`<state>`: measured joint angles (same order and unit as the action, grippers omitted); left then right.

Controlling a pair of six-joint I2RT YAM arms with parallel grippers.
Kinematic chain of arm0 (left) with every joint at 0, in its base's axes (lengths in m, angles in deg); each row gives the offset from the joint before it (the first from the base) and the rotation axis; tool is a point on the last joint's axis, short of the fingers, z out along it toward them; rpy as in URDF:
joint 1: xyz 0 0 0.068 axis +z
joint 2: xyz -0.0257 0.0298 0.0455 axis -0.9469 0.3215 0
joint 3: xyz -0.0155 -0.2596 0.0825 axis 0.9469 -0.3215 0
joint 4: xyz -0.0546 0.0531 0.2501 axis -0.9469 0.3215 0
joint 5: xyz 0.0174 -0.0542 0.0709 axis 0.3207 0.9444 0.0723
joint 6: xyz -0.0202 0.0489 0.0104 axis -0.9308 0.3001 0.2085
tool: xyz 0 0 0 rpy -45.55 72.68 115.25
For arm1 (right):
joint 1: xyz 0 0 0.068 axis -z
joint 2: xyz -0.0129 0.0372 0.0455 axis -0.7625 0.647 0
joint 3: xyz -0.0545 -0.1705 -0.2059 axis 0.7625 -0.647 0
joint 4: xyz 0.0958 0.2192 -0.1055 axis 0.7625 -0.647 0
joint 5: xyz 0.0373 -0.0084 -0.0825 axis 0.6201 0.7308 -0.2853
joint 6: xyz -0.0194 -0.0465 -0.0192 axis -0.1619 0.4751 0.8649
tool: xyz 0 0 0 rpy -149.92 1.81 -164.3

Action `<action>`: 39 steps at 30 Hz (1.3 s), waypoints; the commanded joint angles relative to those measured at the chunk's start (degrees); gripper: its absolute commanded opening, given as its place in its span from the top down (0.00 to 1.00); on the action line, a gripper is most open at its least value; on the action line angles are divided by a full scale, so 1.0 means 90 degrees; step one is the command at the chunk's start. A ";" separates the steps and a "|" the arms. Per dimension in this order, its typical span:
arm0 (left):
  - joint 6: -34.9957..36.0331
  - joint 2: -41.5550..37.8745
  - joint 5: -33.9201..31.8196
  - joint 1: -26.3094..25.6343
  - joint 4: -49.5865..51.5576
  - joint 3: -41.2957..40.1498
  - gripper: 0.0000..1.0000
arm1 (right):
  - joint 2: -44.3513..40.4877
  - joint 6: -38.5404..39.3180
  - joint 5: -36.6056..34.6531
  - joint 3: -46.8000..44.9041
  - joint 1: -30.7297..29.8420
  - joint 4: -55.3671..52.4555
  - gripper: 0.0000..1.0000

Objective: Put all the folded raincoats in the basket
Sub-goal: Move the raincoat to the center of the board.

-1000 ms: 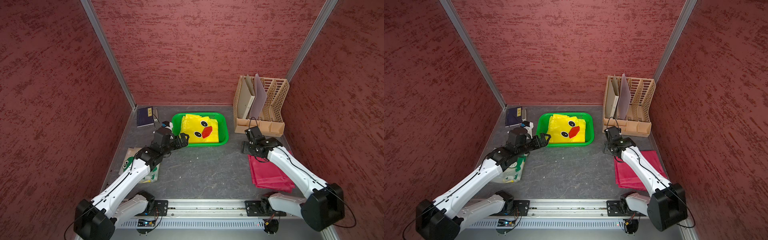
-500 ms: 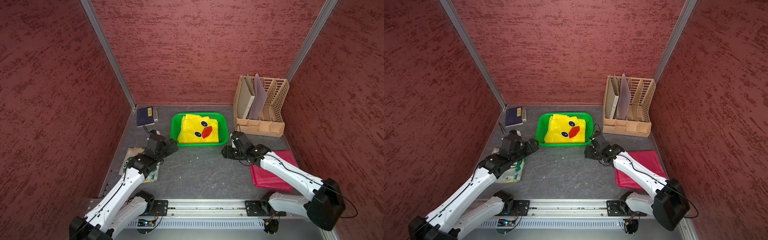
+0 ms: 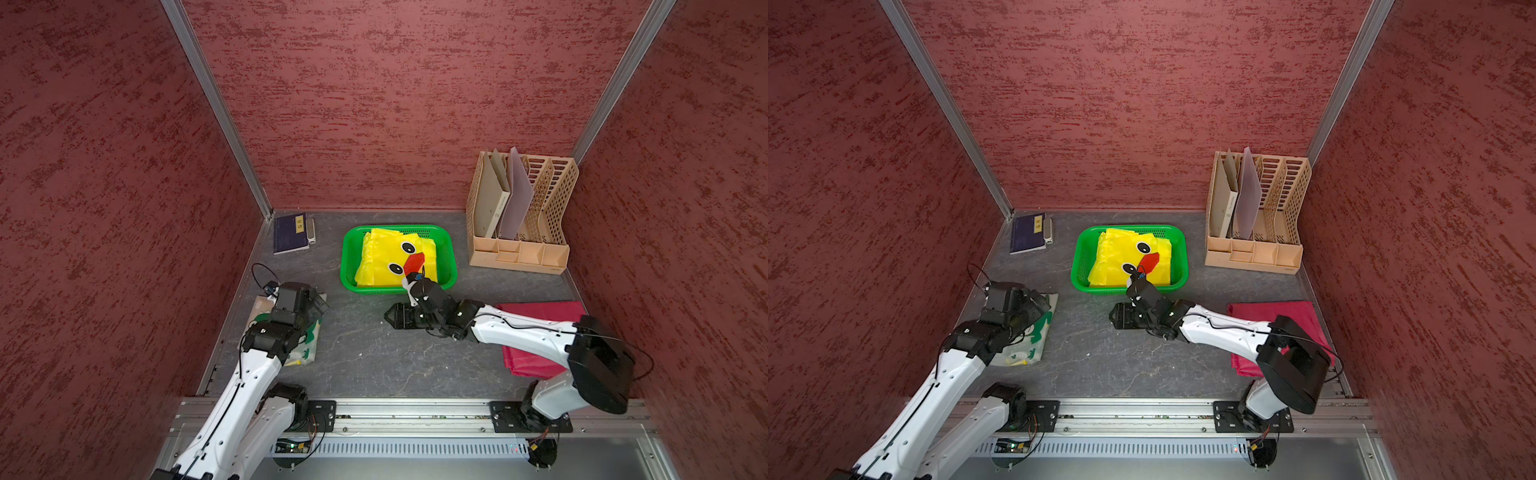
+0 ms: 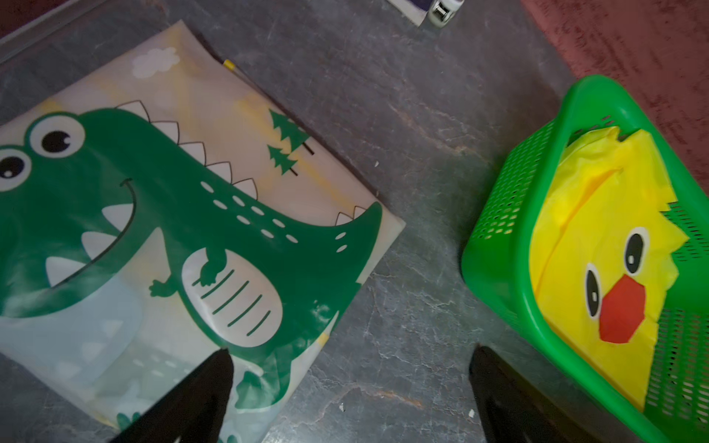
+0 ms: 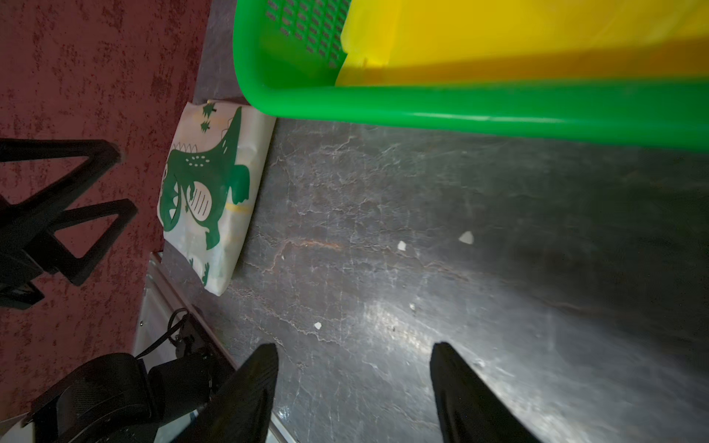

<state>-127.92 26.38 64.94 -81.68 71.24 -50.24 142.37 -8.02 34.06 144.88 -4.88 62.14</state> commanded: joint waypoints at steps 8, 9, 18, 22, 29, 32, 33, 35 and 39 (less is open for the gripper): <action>0.0703 -0.0130 0.0648 0.1343 0.0402 0.1034 0.00 | 0.2227 -0.1214 -0.0496 0.2077 -0.0845 0.1086 0.28; 0.0801 -0.0041 0.0881 0.1560 0.0373 0.1104 0.00 | 0.2463 -0.1270 -0.0509 0.2283 -0.0893 0.1105 0.28; 0.1020 -0.0089 0.1855 0.2566 -0.0030 0.0897 0.00 | 0.3697 -0.1554 -0.0452 0.3610 -0.1012 0.0893 0.28; 0.1103 -0.0120 0.2015 0.2838 -0.0051 0.0753 0.00 | 0.4076 -0.1585 -0.0365 0.4040 -0.1029 0.0734 0.28; 0.1177 -0.0252 0.2647 0.3276 -0.0134 0.0589 0.00 | 0.4733 -0.1677 -0.0191 0.4527 -0.1055 0.0908 0.28; 0.1238 -0.0376 0.2674 0.3331 -0.0118 0.0433 0.00 | 0.4972 -0.1739 -0.0148 0.4782 -0.1109 0.0874 0.28; 0.1259 -0.0411 0.2688 0.3361 -0.0122 0.0387 0.00 | 0.5039 -0.1750 -0.0148 0.4841 -0.1132 0.0890 0.29; 0.1268 -0.0422 0.2758 0.3421 -0.0132 0.0353 0.00 | 0.5175 -0.1810 -0.0142 0.4942 -0.1169 0.0913 0.28; 0.1220 -0.0427 0.3002 0.3445 -0.0176 0.0364 0.00 | 0.5425 -0.1963 -0.0058 0.5051 -0.1210 0.1124 0.29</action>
<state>-117.80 23.08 89.57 -51.19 70.89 -46.81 188.51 -24.04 32.75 189.51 -15.14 71.25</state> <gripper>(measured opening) 0.996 0.713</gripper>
